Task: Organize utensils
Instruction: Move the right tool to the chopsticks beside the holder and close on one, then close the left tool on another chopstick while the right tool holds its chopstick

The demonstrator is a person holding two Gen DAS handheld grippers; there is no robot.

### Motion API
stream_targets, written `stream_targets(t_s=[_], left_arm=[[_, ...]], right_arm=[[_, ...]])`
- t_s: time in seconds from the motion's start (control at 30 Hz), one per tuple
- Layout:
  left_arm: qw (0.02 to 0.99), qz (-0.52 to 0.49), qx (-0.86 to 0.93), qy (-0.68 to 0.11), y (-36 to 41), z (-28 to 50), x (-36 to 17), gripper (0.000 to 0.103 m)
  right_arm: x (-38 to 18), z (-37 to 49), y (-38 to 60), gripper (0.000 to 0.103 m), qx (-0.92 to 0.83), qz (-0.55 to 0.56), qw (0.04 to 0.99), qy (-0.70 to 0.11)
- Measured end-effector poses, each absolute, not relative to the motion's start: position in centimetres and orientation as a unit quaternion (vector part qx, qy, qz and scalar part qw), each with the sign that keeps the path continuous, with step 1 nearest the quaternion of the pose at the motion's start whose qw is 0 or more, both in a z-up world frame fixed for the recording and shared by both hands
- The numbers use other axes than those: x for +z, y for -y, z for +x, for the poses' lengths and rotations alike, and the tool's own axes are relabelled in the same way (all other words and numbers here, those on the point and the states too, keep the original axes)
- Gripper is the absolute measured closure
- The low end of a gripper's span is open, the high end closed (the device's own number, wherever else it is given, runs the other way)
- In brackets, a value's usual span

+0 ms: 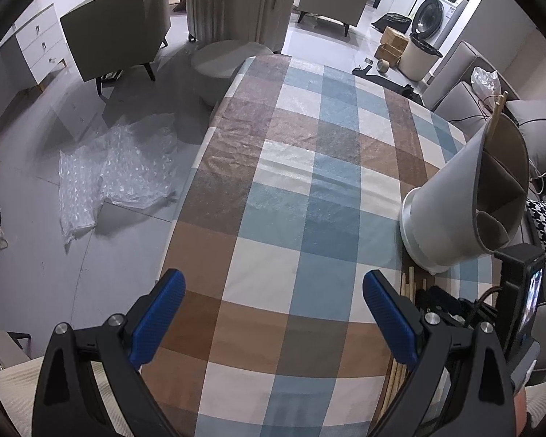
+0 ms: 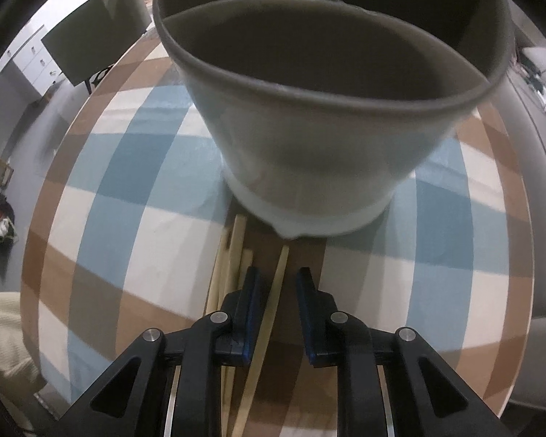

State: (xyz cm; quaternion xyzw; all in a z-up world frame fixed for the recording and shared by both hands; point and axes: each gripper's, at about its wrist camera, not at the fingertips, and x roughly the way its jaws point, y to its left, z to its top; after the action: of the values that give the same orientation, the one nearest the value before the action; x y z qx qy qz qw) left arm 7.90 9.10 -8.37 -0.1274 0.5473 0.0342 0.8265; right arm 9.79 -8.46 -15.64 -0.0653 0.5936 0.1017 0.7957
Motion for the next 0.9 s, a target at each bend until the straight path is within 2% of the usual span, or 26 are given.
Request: stream_targets(t_s=[0.1, 0.17, 0.33, 0.73, 0.9], left_arm=[[0.826, -0.119, 0.033, -0.550, -8.9, 8.0, -8.5, 0.008], [0.821, -0.108, 0.033, -0.560, -8.4, 8.1, -9.0, 0.008], [0.798, -0.057, 0.023, -0.600, -5.9, 8.3, -11.1, 0.008], [0.768, -0.044, -0.024, -0.638, -0.6, 8.0, -13.3, 0.008], [0.756, -0.032, -0.028, -0.653, 1.3, 7.7, -14.3, 0.008]], right_arm=[[-15.6, 10.6, 7.5, 0.085, 0.107, -0.067, 0.802, -0.584], [-15.6, 10.6, 7.8, 0.099, 0.108, -0.054, 0.801, -0.586], [-13.4, 10.5, 10.6, 0.100, 0.112, 0.022, 0.816, -0.567], [-12.0, 9.1, 21.2, 0.100, 0.074, 0.249, 0.811, -0.525], [-10.7, 7.9, 24.1, 0.100, 0.053, 0.276, 0.818, -0.501]])
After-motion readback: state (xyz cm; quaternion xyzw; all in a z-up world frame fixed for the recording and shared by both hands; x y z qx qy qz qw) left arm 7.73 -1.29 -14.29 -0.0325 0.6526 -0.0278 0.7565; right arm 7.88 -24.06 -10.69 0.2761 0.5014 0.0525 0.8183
